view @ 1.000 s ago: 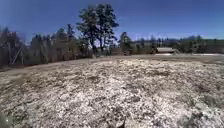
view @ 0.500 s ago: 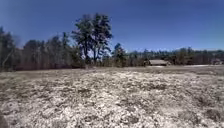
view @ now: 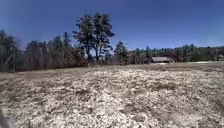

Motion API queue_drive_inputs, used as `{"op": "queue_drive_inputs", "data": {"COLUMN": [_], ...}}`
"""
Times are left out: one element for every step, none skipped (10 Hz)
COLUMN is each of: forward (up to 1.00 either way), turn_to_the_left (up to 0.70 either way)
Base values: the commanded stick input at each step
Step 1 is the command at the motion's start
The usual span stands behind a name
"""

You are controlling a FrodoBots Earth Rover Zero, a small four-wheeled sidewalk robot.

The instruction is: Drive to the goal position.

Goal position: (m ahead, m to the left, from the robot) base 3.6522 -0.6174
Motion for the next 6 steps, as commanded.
{"op": "queue_drive_inputs", "data": {"forward": [0.70,0.70,0.70,0.70,0.70,0.70], "turn_to_the_left": [0.00,0.00,0.00,0.00,0.00,0.00]}}
